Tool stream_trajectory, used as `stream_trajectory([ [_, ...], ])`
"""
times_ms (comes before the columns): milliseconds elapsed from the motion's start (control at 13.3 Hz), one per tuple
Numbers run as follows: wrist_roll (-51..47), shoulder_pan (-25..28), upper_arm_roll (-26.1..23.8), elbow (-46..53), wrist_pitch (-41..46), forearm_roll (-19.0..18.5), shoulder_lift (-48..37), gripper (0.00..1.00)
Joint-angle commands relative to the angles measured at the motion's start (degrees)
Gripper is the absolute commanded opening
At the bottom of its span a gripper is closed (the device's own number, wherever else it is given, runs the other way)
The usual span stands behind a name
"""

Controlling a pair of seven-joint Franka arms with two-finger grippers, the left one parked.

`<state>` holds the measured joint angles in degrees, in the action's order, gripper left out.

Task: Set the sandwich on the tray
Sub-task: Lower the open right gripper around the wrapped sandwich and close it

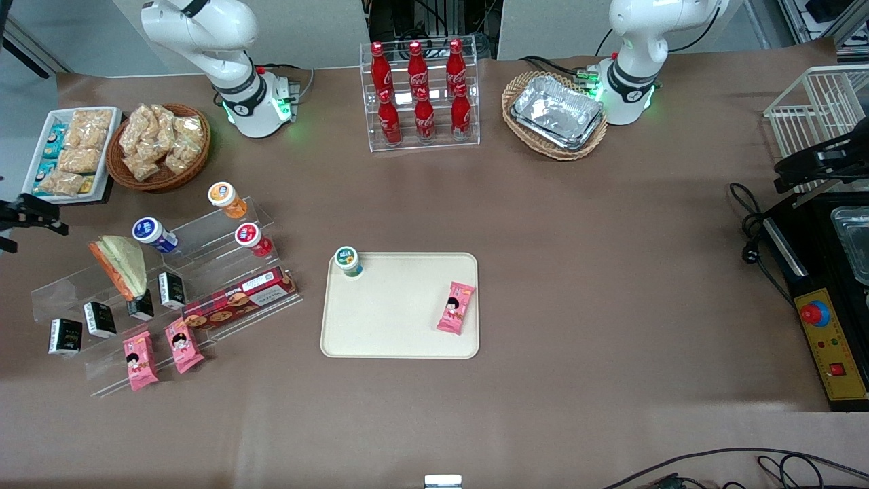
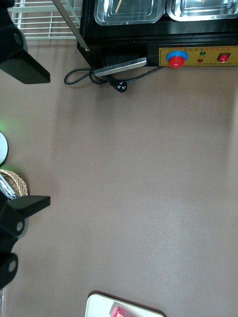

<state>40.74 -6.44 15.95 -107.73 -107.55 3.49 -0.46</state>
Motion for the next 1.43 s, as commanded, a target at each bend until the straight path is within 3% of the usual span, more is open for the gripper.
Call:
stream_trajectory([
  [0,1.28,-0.41,0.13,-8.09,-7.57,0.99,-0.94,1.00],
  [301,0.49,0.12,0.13,-13.81,-13.12,1.00,-1.03,1.00],
  [1353,-1.71,0.38,-0.13,-14.96,-16.99,1.08,3.27,1.00],
])
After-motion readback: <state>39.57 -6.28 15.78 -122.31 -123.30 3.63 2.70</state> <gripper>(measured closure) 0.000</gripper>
